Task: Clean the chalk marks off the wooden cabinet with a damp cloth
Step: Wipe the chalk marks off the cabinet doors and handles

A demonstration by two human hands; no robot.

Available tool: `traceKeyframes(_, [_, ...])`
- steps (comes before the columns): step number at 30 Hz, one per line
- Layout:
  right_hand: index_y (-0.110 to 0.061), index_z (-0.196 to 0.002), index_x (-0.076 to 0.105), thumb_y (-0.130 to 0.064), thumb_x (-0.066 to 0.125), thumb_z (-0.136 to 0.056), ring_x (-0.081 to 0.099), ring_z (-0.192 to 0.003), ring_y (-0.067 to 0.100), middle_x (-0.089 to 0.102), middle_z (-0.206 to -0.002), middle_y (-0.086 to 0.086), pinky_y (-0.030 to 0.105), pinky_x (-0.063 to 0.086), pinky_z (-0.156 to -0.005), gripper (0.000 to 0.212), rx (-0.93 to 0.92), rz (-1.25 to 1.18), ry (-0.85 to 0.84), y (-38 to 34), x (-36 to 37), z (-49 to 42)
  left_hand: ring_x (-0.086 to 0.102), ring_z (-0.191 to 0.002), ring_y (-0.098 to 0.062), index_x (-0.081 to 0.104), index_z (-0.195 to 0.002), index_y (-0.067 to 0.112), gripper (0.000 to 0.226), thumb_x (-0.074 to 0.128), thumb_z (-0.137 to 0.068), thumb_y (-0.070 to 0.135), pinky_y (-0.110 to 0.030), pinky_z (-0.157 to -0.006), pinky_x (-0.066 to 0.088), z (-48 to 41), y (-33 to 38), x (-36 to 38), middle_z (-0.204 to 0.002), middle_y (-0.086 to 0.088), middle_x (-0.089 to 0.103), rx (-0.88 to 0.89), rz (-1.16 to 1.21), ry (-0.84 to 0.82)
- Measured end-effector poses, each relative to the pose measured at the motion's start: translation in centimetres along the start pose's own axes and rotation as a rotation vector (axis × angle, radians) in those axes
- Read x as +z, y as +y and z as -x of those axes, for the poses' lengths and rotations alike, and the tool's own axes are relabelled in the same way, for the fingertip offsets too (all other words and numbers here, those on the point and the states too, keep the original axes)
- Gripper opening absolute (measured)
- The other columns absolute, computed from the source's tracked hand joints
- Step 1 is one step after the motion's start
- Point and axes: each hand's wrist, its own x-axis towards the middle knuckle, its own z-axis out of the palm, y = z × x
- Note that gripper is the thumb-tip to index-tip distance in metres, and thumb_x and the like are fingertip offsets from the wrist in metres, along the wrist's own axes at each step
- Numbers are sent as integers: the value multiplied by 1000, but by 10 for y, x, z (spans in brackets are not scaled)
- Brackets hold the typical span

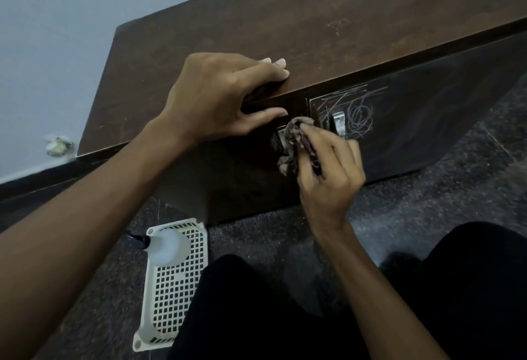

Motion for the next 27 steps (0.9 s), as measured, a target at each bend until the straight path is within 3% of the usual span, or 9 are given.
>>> traceKeyframes(3, [-3,-106,76,7,72,-83,58,-73,21,65,-84,10,23,46,-63,26,-40,79,-77,8,2,8,70,-111,-17,72,-115,15,41,67,-92,49,-40,-74,60,-1,0,-1,-116,1,75,0,-6,-2])
traceKeyframes(7, [-5,-107,76,2,69,-87,58,-72,24,61,-85,12,30,50,-53,23,5,138,-186,28,1,31,69,-113,-16,71,-116,17,42,66,-92,51,-40,-76,59,0,0,-1,-117,1,74,-10,-7,-11])
traceKeyframes(10, [-6,-109,76,1,69,-89,61,-74,23,64,-86,13,32,54,-57,22,-20,110,-138,26,0,28,68,-113,-16,71,-117,16,42,66,-92,50,-40,-76,60,0,0,-1,-117,1,74,-2,-9,-9])
traceKeyframes(15, [-7,-107,78,-3,69,-92,64,-77,18,68,-84,11,18,49,-75,17,-134,100,-6,8,0,3,70,-111,-16,71,-117,17,43,66,-92,52,-40,-73,60,1,0,0,-116,1,74,2,-10,-10])
traceKeyframes(18, [-11,-106,79,2,73,-88,64,-75,20,65,-84,12,16,47,-69,23,-136,119,-53,13,5,8,70,-110,-16,70,-117,17,44,65,-92,53,-40,-73,59,0,-1,-1,-117,2,74,7,-19,-13])
traceKeyframes(23, [-17,-108,78,-1,66,-91,58,-72,20,59,-86,11,27,53,-49,26,-77,137,-178,28,3,28,70,-110,-16,70,-118,18,44,64,-93,53,-40,-72,59,-1,0,-2,-117,2,74,5,-25,-15])
traceKeyframes(27, [-15,-107,78,1,71,-88,59,-72,23,60,-84,12,29,53,-48,26,-131,150,-192,35,-1,25,70,-109,-17,70,-117,18,43,64,-93,53,-40,-71,60,-1,0,-2,-116,2,74,12,-22,-7])
